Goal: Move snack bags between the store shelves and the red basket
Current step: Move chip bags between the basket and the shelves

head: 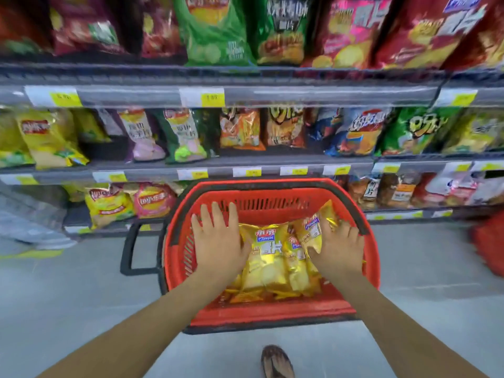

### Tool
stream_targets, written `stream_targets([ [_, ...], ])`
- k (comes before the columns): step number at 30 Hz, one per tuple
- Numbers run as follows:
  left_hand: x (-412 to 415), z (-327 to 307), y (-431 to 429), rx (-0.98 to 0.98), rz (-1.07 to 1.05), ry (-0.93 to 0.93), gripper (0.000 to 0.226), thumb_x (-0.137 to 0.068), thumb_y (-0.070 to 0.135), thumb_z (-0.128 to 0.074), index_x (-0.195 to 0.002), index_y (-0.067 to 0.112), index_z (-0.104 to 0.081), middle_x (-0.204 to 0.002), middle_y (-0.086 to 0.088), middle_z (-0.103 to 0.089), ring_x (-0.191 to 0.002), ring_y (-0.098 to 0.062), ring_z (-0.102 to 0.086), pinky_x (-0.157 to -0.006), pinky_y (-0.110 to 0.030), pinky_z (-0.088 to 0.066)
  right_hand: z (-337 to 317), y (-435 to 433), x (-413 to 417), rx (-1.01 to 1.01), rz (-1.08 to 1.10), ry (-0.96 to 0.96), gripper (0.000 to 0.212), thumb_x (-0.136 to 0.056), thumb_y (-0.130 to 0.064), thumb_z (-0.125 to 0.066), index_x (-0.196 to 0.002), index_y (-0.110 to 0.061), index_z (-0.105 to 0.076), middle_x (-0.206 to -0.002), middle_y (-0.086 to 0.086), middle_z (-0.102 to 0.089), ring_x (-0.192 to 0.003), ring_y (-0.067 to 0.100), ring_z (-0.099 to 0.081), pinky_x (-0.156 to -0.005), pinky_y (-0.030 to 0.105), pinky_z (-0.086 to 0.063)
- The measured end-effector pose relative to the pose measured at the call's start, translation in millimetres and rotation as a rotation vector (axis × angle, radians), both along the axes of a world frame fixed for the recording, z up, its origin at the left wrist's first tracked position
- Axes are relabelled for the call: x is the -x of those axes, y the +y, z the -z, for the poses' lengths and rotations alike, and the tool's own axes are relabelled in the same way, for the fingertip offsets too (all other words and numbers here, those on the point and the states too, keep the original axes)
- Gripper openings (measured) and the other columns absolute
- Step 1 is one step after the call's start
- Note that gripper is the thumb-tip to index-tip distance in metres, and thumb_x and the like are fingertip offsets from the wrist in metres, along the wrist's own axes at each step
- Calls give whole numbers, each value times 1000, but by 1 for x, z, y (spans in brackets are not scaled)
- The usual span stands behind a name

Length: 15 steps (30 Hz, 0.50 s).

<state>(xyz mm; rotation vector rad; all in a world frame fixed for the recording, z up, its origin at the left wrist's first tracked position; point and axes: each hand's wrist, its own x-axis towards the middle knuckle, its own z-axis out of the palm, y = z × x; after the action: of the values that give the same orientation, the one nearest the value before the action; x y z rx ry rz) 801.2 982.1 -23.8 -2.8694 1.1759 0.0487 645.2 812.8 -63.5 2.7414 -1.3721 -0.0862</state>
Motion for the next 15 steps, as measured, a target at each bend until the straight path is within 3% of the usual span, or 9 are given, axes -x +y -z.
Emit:
stream_targets([
  [2, 6, 35, -11, -31, 18, -3, 85, -89, 65, -38, -153, 15, -13, -156, -24, -19, -143, -43, -14, -114, -58, -12, 27, -15, 1, 9, -13, 6, 89, -60, -57, -78, -136, -21, -51, -102, 25, -55, -92, 39, -52, -78, 45, -45],
  [5, 14, 82, -26, -24, 9, -25, 87, -88, 69, -35, -154, 16, -12, -156, -23, -19, -143, -42, -15, -115, -57, -15, 71, -38, 4, -8, -69, 87, 91, -75, -66, -60, -150, -28, -24, -126, 24, -45, -113, 39, -45, -94, 45, -38],
  [7, 18, 113, -35, -47, -20, -2, 89, -88, 72, -32, -154, 17, -6, -157, -22, -15, -144, -41, -13, -115, -56, -14, 98, -52, 7, -3, -88, 96, 93, -76, -68, -58, -150, -30, -19, -133, 25, -40, -119, 40, -41, -99, 45, -36],
  [11, 29, 163, -53, -85, -135, 70, 106, -76, 85, -33, -153, 22, 3, -156, -22, -16, -142, -40, -18, -111, -54, -20, 140, -75, 10, 4, -52, 125, 102, -67, -77, -59, -150, -37, -13, -138, 23, -34, -118, 40, -42, -95, 46, -39],
  [15, 47, 200, -77, -113, -275, 289, 121, -64, 91, -45, -150, 33, 17, -150, -27, -20, -135, -40, -30, -101, -49, -35, 161, -92, 12, -137, -22, 82, 99, -72, -73, -56, -149, -42, -2, -136, 24, -37, -116, 40, -48, -90, 44, -43],
])
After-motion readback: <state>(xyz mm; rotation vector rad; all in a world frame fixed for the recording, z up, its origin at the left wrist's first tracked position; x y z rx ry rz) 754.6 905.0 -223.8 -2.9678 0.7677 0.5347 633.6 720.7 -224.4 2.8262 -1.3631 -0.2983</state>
